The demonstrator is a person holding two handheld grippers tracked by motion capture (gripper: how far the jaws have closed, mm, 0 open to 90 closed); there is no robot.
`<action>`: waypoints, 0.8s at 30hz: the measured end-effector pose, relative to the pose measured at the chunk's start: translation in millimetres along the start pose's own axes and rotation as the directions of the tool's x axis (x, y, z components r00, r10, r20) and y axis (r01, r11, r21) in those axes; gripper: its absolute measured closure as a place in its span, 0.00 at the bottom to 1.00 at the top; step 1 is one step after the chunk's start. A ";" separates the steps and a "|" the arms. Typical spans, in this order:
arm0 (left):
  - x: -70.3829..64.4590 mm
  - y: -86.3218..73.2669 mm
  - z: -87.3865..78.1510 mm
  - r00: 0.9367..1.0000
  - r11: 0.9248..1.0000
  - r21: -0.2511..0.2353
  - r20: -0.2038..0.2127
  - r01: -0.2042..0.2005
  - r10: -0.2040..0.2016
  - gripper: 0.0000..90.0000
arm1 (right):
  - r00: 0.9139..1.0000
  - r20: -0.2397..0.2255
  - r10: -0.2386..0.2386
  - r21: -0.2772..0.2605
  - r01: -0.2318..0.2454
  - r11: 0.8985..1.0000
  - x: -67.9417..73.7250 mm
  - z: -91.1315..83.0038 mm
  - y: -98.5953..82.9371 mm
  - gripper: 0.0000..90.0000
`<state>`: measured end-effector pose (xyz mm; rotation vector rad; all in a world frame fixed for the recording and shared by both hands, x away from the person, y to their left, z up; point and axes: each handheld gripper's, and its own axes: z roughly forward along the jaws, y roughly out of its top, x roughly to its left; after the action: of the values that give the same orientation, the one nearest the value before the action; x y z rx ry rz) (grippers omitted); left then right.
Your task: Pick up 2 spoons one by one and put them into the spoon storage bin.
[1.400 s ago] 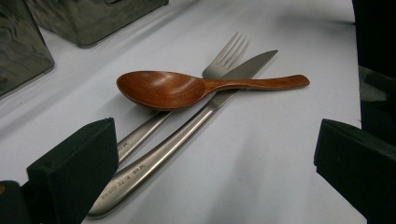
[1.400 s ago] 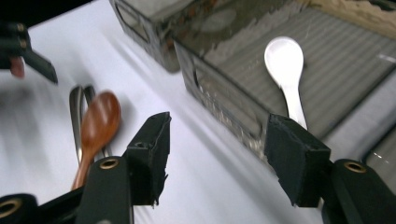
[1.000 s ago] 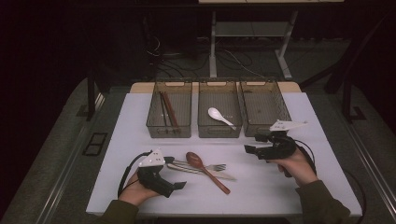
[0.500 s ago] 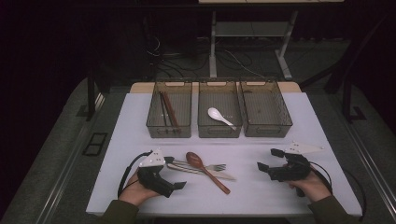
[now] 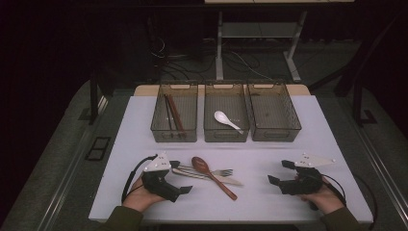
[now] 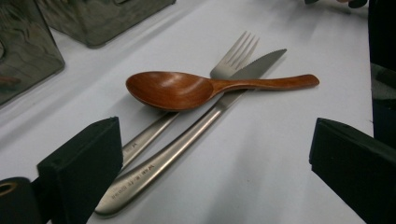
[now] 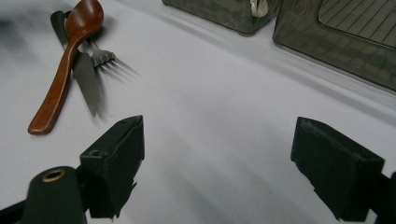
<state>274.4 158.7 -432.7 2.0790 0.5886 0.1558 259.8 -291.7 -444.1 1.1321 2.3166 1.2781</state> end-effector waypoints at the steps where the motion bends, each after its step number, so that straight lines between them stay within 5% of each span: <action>1: 0.8 1.1 -0.1 1.000 1.000 -0.007 -0.003 0.006 -0.006 0.06 | 1.000 -0.003 0.000 -0.003 0.000 1.000 0.4 0.0 0.2 0.20; 8: 10.3 13.0 1.4 1.000 1.000 -0.028 -0.023 -0.004 0.003 0.20 | 1.000 -0.007 -0.012 0.002 0.012 1.000 2.6 0.5 1.2 0.20; 19: 25.0 39.1 28.0 1.000 1.000 0.010 -0.011 0.016 -0.016 0.76 | 0.999 -0.007 -0.039 0.018 0.039 0.999 3.8 1.9 1.2 0.20; 24: 28.2 53.1 56.9 1.000 0.996 0.086 0.013 -0.003 0.002 0.93 | 0.999 -0.009 -0.044 0.026 0.044 0.999 4.4 2.5 1.1 0.20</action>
<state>336.6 104.7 -423.7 2.1627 0.5949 0.1203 258.8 -286.7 -444.0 1.0802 2.3579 1.2426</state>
